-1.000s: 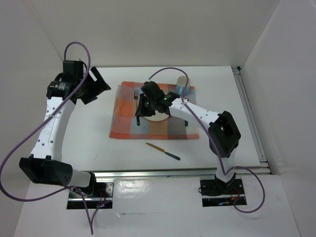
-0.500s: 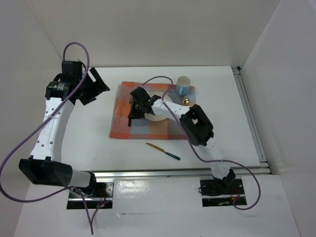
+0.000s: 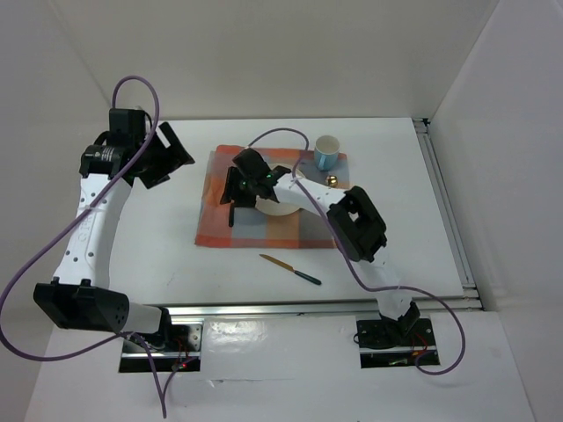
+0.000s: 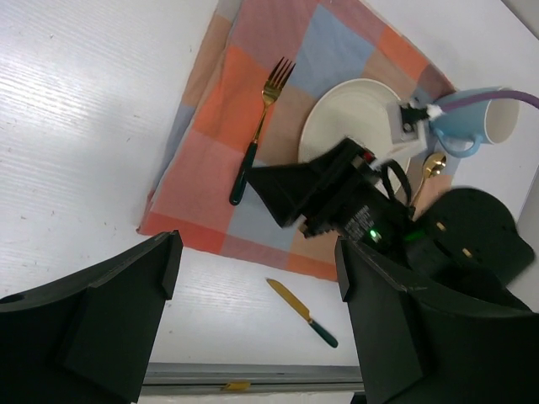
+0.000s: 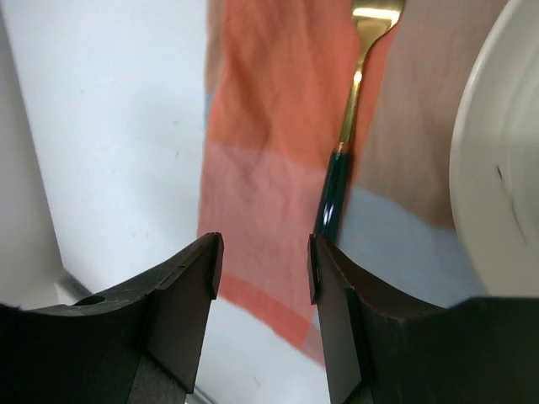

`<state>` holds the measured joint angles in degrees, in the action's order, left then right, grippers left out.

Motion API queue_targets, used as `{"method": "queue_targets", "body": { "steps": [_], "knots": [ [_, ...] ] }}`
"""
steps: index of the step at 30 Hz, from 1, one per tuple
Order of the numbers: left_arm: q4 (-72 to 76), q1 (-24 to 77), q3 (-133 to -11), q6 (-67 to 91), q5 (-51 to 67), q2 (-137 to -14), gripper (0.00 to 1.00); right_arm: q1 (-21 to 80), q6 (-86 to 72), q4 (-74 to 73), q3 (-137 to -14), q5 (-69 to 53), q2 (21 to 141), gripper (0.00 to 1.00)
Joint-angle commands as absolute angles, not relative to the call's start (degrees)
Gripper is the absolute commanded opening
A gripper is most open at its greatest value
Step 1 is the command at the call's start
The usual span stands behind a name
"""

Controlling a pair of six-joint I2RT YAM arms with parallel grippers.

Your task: Set the dinner table for one person

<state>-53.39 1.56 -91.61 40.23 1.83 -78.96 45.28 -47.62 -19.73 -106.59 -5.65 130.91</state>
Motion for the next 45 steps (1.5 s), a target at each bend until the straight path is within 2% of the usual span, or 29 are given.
{"method": "queue_targets", "body": {
  "steps": [1, 5, 9, 13, 17, 22, 25, 27, 30, 33, 34, 36, 38, 39, 41, 45],
  "knots": [
    [-53.4, 1.2, -93.5, 38.6, 2.5, -77.1, 0.92, 45.8, -41.4, -17.7, -100.7, -7.7, 118.2, 0.57],
    [-53.4, 1.2, -95.6, 38.6, 2.5, -77.1, 0.92, 45.8, -32.0, -24.0, -85.6, -3.7, 102.9, 0.6],
    [-53.4, 0.7, -96.2, 38.1, 2.0, -77.6, 0.92, 47.6, -27.7, -35.2, -72.7, 2.2, 94.4, 0.63],
    [-51.6, 0.7, -94.9, 38.6, 3.2, -77.6, 0.92, 50.6, -32.1, -44.4, -65.7, 7.9, 93.1, 0.71],
    [-51.1, 0.7, -94.4, 39.1, 4.3, -78.7, 0.92, 50.6, -33.1, -42.1, -59.2, 5.1, 91.9, 0.81],
    [-51.1, 0.7, -93.9, 39.1, 4.3, -79.3, 0.92, 50.6, -29.8, -40.2, -58.5, 5.1, 93.6, 0.81],
    [-50.5, 0.7, -93.2, 39.1, 4.3, -79.3, 0.92, 50.6, -27.3, -39.6, -59.1, 5.6, 96.8, 0.75],
    [-50.5, 0.7, -92.6, 39.1, 4.8, -79.3, 0.92, 50.6, -25.4, -37.9, -59.1, 3.4, 97.4, 0.65],
    [-50.5, 0.7, -92.6, 39.1, 4.8, -79.3, 0.92, 50.6, -24.0, -37.4, -58.4, 1.1, 98.0, 0.62],
    [-50.5, 0.7, -93.2, 39.1, 4.3, -79.3, 0.92, 50.6, -22.5, -36.0, -57.3, -1.0, 98.6, 0.53],
    [-50.5, 0.7, -93.2, 39.1, 4.3, -79.3, 0.92, 51.4, -22.5, -36.0, -57.3, -1.8, 98.6, 0.42],
    [-50.5, 0.7, -93.2, 39.1, 4.3, -79.3, 0.92, 52.8, -20.6, -36.0, -57.3, -1.8, 98.6, 0.3],
    [-50.5, 0.7, -93.2, 39.1, 4.3, -79.3, 0.92, 56.8, -18.1, -35.5, -57.3, -2.5, 97.0, 0.09],
    [-50.5, 0.7, -93.2, 39.1, 4.3, -79.3, 0.92, 58.7, -14.6, -35.5, -57.3, -3.2, 96.1, 0.05],
    [-50.5, 0.7, -93.2, 39.1, 4.8, -79.8, 0.92, 62.8, -12.8, -35.5, -58.0, -3.3, 94.6, 0.0],
    [-50.0, 0.7, -93.2, 39.6, 5.4, -79.8, 0.92, 63.4, -10.3, -38.5, -61.7, -5.7, 90.7, 0.0]
  ]
}}
